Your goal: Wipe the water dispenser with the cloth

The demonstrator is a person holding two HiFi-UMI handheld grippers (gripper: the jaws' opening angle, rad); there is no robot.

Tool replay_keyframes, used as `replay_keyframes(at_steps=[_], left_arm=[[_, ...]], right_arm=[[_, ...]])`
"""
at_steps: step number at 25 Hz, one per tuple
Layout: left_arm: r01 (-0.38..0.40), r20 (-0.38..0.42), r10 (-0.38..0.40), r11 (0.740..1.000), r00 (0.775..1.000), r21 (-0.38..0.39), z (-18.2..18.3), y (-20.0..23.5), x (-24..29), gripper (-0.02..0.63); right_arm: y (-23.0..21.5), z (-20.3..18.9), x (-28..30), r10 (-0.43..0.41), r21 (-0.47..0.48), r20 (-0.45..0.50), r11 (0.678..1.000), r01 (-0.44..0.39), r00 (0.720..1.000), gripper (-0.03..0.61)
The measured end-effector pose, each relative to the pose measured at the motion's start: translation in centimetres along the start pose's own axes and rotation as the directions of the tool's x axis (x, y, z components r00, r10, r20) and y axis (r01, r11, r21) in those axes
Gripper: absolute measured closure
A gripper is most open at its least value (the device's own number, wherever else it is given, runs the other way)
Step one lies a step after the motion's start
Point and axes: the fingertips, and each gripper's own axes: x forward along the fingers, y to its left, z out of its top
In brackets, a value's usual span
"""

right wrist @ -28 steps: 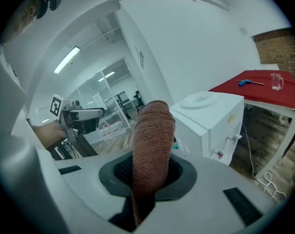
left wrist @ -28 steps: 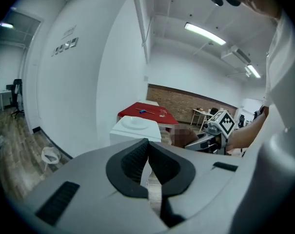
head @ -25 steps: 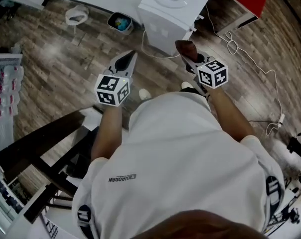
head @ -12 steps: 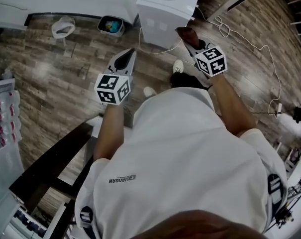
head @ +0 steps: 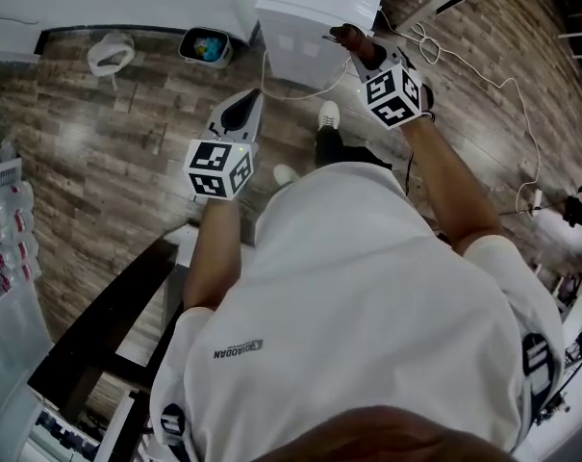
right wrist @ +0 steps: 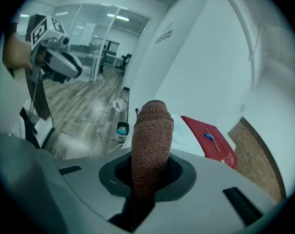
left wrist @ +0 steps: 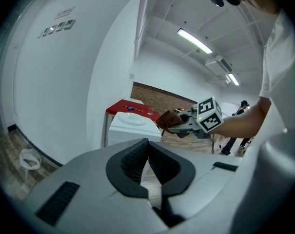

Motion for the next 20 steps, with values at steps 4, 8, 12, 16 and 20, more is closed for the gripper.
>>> replay_keyframes(at_steps=[4,8,12,16,20], left_arm=[[0.006,-0.022,-0.006,1.0,1.0,-0.018,-1.2,0.2,0.6,0.621],[0.004,-0.046,-0.006,0.999,0.999,-0.042,-2.4,0.8,1.1,0.621],[0.01,-0.064,-0.013,0.999,0.998,-0.048,-3.1,1.0,1.6,0.621],[0.014,-0.07,-0.018,0.998,0.997,-0.056,-3.4,1.4,2.1,0.621],[0.008,-0.077,-0.014,0.997,0.997,-0.074,-4.1,1.8,2.5,0.621]], right_arm=[[-0.3,-0.2,3.2,-0.04,-0.073,-0.065,0.997,0.035,0.997,0.528],[-0.5,-1.3,6.4,-0.063,-0.068,-0.117,0.996,0.055,0.991,0.528],[-0.3,-2.3,8.1,-0.061,-0.071,-0.147,0.996,0.051,0.987,0.528],[0.9,-3.0,9.2,-0.043,-0.102,-0.169,0.994,0.026,0.985,0.528],[2.7,-4.2,10.6,-0.027,-0.131,-0.196,0.991,0.001,0.98,0.528]])
